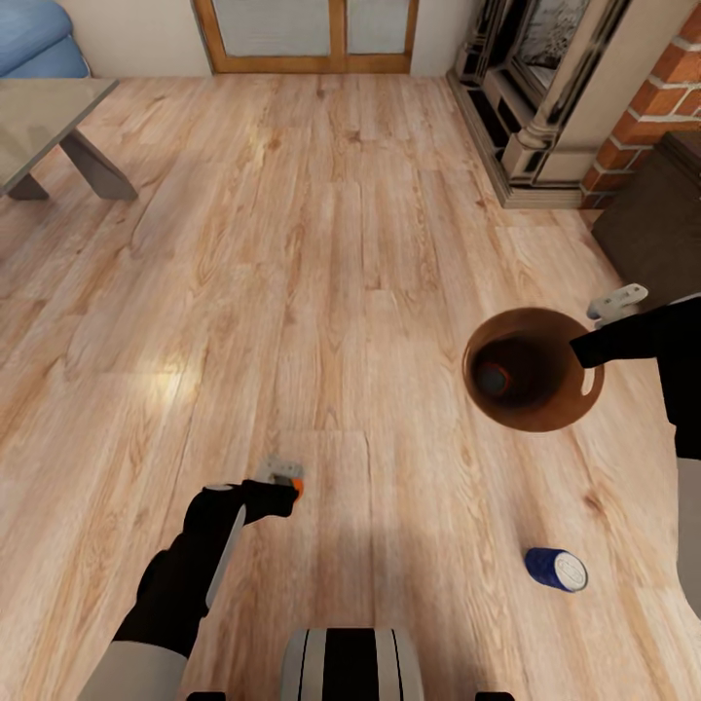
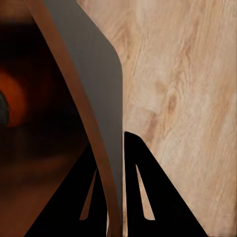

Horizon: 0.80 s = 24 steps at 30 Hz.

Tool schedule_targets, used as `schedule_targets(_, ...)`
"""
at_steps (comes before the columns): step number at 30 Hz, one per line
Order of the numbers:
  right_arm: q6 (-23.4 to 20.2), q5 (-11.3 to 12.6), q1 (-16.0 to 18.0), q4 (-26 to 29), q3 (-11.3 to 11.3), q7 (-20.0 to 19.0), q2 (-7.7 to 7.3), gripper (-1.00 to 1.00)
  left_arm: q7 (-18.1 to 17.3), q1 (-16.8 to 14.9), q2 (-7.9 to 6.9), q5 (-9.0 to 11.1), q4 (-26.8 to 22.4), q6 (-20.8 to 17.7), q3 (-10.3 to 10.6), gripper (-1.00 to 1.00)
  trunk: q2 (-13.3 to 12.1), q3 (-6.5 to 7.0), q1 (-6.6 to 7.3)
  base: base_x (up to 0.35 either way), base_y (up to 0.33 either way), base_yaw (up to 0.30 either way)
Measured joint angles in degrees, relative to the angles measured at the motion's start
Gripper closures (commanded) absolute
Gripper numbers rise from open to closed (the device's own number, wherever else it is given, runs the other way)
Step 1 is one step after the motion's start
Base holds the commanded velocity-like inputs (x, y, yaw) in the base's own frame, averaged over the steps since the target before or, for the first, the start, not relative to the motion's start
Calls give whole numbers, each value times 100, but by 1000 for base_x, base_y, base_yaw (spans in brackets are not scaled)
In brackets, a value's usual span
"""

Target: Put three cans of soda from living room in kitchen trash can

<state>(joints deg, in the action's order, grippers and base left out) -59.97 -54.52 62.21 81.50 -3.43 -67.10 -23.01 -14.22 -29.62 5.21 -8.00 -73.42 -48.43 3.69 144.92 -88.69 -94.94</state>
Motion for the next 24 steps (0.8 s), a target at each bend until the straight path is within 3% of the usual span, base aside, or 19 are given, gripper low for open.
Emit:
schedule_targets(4,4,-24,-89,16,-14,3,21,100,-5,0,-1,4,-339,-69,-2,100,0,0,0,38,0,0)
schedule_targets(8,33,-62,-104,241,-92,5,206,100,-24,54,-5,4,-783,-348,0,100,0,1,1,247,0,0)
schedule_targets(12,-3,-420,-435,736,-137,-7,769,100,-56,261,-43,-3,-1390,-1111,0,100,0,0,0,315,0,0)
schedule_targets(15,13,-1041,-574,874,-259,3,1108,100,-65,281,-34,10,-1514,-1157,6,100,0,0,0,324,0,0)
schedule_targets(20,4,-1132,-670,889,-340,-93,1236,100,-119,238,-49,20,-1559,-1157,15,100,0,0,0,326,0,0)
schedule_targets(24,-1,-1110,-730,902,-377,-362,1331,100,-506,-88,-95,12,-1581,-1157,1,100,0,0,0,327,0,0)
